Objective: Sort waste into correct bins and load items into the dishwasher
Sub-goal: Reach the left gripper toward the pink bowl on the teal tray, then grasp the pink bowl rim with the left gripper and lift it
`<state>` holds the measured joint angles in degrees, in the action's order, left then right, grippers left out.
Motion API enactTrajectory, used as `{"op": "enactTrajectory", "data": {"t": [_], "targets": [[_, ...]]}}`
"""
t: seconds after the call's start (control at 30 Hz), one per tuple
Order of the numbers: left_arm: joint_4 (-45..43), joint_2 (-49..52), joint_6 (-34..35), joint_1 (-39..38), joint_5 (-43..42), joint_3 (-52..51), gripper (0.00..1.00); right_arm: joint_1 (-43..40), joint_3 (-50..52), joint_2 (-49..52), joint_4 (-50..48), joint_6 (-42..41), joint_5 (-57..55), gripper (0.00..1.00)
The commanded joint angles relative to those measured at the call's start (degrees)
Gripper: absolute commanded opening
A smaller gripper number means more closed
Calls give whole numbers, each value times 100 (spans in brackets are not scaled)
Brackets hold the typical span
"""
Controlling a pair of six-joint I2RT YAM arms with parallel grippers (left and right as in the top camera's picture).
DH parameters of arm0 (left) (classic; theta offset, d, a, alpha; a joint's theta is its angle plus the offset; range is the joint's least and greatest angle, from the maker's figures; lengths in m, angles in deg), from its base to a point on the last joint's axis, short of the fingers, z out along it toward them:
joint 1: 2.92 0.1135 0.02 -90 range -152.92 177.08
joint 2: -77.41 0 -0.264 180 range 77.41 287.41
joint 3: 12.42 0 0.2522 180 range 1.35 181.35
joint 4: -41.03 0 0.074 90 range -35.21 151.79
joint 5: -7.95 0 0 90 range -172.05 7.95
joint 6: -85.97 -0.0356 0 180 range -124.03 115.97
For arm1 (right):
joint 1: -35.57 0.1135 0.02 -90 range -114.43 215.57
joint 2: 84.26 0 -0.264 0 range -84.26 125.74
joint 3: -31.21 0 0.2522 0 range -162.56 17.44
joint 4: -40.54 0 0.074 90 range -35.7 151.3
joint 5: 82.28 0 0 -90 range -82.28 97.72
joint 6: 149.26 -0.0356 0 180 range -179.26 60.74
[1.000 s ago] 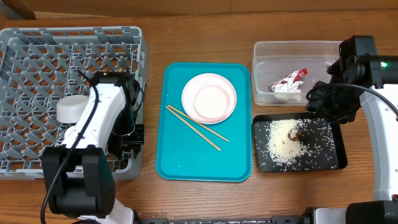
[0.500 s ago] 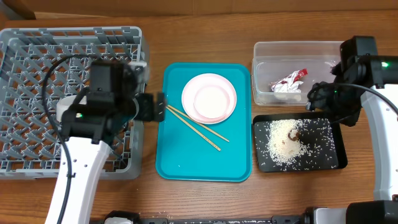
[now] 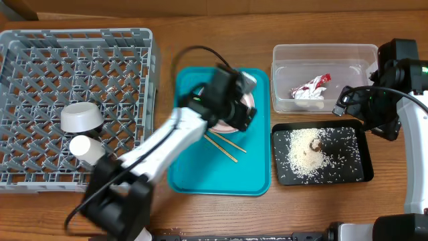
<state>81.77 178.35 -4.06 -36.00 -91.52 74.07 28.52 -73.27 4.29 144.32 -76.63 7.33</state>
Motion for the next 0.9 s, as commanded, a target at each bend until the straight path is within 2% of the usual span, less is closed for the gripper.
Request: {"op": "enactTrajectory", "data": {"t": [0.0, 0.1, 0.13, 0.17, 0.27, 0.37, 0.43, 0.63, 0.73, 0.87], "targets": [[0, 610, -63, -422, 1139, 17, 80, -4, -122, -68, -4, -46, -39, 98], [70, 826, -2, -485, 1545, 17, 55, -4, -122, -68, 0, -46, -39, 98], [122, 846, 98, -472, 1652, 17, 34, -4, -122, -68, 11, -46, -39, 98], [136, 846, 129, -466, 1655, 17, 27, -4, -122, -68, 13, -46, -39, 98], [223, 846, 133, -466, 1652, 11, 17, -4, -122, -68, 15, -46, -39, 98], [315, 846, 131, -468, 1652, -33, 14, -4, -122, -68, 20, -46, -39, 98], [341, 846, 133, -468, 1655, -46, 4, -4, -122, -68, 20, -46, -37, 98], [544, 619, 146, -463, 1698, 184, 4, -4, -122, -68, 39, -46, -39, 98], [1029, 103, 511, -330, 1729, 570, 4, -7, -122, -68, 33, -44, -42, 98], [1561, -654, 544, 192, 1172, 997, 4, -4, -122, -68, 35, -44, -42, 98]]}}
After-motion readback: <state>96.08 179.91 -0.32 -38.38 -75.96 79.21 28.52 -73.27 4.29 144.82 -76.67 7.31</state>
